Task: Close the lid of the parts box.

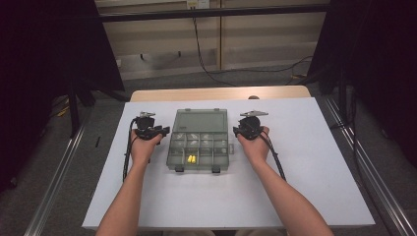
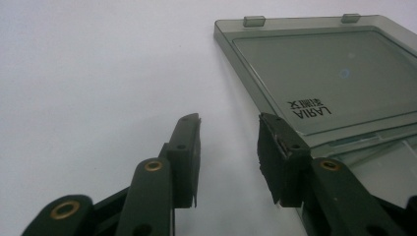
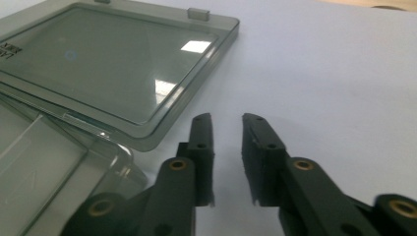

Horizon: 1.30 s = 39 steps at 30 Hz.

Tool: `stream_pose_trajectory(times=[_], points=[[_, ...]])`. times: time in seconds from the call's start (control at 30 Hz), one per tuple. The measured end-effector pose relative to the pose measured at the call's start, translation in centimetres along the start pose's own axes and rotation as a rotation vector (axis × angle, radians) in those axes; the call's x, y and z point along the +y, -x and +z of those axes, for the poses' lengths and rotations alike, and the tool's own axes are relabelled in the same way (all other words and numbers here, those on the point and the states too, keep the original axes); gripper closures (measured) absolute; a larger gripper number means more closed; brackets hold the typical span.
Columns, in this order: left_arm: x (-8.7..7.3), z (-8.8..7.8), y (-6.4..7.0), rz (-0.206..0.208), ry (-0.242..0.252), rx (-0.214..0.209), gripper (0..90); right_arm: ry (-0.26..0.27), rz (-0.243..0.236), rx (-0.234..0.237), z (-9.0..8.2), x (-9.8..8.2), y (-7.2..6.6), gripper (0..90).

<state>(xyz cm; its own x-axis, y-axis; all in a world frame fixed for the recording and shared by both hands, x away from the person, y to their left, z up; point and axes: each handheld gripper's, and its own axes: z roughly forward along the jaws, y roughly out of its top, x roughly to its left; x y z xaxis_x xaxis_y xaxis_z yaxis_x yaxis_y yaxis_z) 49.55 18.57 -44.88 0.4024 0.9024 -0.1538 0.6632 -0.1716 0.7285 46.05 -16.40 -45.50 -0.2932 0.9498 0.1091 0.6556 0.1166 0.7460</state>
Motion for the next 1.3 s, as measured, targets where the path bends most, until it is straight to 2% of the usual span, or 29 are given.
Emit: stream_pose_trajectory(times=[0.23,0.33,0.37,0.47,0.57,0.67,0.77,0.83,0.9,1.1,1.13,1.3], points=[[0.2,1.2,0.1,-0.011,-0.035,-0.033,78.0,-0.026,0.041,0.045,1.4,0.3,0.2,87.3],[0.1,1.7,0.0,-0.034,-0.038,-0.046,80.6,-0.048,0.015,0.046,1.9,0.4,0.0,90.0],[0.1,1.9,0.0,-0.045,-0.034,-0.051,82.2,-0.042,0.021,0.048,2.0,0.4,0.0,90.0],[0.2,2.2,0.0,-0.041,-0.027,-0.057,85.9,-0.036,0.033,0.065,2.3,0.5,0.1,90.0],[0.3,2.3,0.1,-0.048,-0.032,-0.063,86.2,-0.032,0.038,0.063,2.5,0.6,0.0,90.0],[0.3,2.5,0.3,-0.037,-0.033,-0.059,87.0,-0.037,0.029,0.058,2.6,0.7,-0.1,90.0],[0.3,2.5,0.3,-0.048,-0.037,-0.066,88.7,-0.044,0.017,0.059,2.7,0.9,-0.5,90.0],[0.3,2.4,0.3,-0.054,-0.042,-0.069,90.0,-0.045,0.010,0.043,2.7,0.9,-0.7,90.0],[0.3,2.3,0.4,-0.056,-0.046,-0.067,90.0,-0.044,0.025,0.047,2.7,0.9,-0.7,90.0],[0.3,2.0,0.6,-0.046,-0.069,-0.054,90.0,-0.045,0.027,0.068,2.8,1.0,-0.4,90.0],[0.3,2.1,0.6,-0.058,-0.065,-0.051,90.0,-0.047,0.034,0.067,2.9,1.0,-0.4,90.0],[0.5,2.5,0.6,-0.066,-0.050,-0.033,90.0,-0.043,0.039,0.062,3.1,1.2,-0.4,90.0]])
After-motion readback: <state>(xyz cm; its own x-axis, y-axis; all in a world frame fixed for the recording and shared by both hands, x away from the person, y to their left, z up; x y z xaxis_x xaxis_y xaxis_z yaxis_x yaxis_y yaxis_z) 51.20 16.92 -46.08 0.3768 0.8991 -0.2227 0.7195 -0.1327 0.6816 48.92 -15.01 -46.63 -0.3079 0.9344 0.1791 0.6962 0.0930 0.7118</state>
